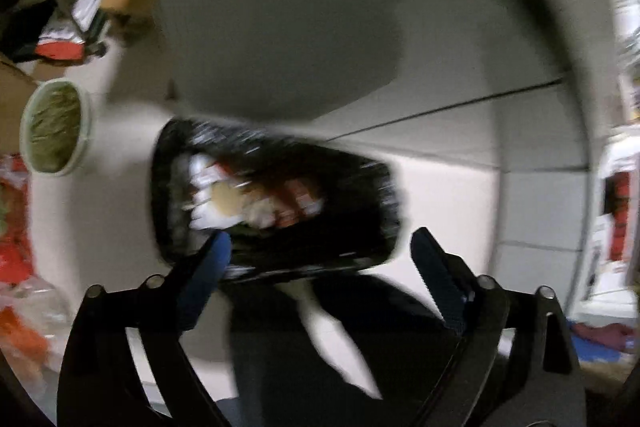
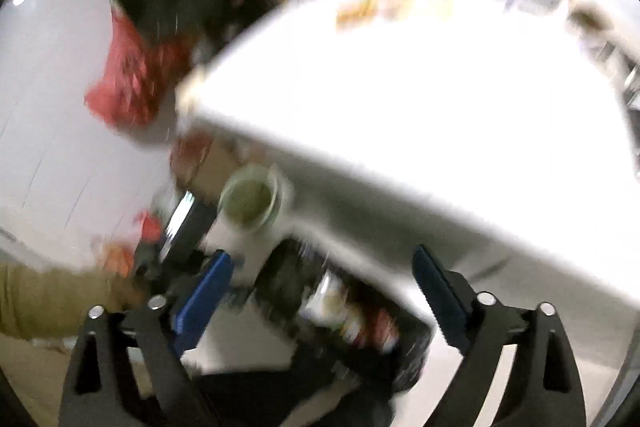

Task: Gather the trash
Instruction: 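Grasp the purple-ended snack bar with the right gripper while the left grasps a yellow wrapper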

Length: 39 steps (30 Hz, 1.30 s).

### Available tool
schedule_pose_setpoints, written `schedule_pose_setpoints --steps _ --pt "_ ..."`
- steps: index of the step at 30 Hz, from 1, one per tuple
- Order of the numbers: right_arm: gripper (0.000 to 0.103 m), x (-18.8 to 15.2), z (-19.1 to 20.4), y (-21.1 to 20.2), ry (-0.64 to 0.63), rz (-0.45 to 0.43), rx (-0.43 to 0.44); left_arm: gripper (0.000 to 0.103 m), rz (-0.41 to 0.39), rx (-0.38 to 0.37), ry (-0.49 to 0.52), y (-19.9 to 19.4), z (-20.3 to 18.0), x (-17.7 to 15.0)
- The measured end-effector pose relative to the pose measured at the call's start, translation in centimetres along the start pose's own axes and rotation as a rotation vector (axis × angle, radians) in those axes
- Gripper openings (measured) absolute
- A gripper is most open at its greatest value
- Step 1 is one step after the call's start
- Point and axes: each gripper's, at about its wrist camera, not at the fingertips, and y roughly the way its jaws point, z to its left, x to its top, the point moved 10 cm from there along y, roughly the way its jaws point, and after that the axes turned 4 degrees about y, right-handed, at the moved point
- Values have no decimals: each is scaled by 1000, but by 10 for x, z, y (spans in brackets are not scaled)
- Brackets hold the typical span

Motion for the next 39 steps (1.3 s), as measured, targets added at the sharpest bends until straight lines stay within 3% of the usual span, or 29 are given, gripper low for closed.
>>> schedule_pose_setpoints --steps 2,5,10,15,17,21,25,30,35,39 --pt "97 38 -32 -31 9 -110 -90 90 -56 -49 1 -22 -24 10" --pt "97 80 -109 -56 82 -198 -269 90 -148 -107 25 -58 -62 29" --pt "97 119 -219 -52 291 -214 -424 90 -256 -175 43 -91 -103 52" --pt "97 141 -266 -20 243 -159 -533 90 -343 -172 60 -111 -130 72" --pt "95 153 -265 -13 201 -159 -516 90 -354 -160 63 -114 -133 77" --pt "96 193 -244 15 66 -154 -393 90 -337 -133 37 -107 -129 80" --pt "96 225 -233 53 -104 -53 -320 90 -344 -110 -7 -106 -129 80" --pt "96 239 -245 86 -231 94 -272 90 -369 -95 -83 -105 -124 75" --pt "68 237 -247 104 -266 200 -169 90 -393 -108 -148 -102 -126 76" --pt "44 230 -240 100 -285 200 -131 90 -435 -112 -119 -114 -140 90"
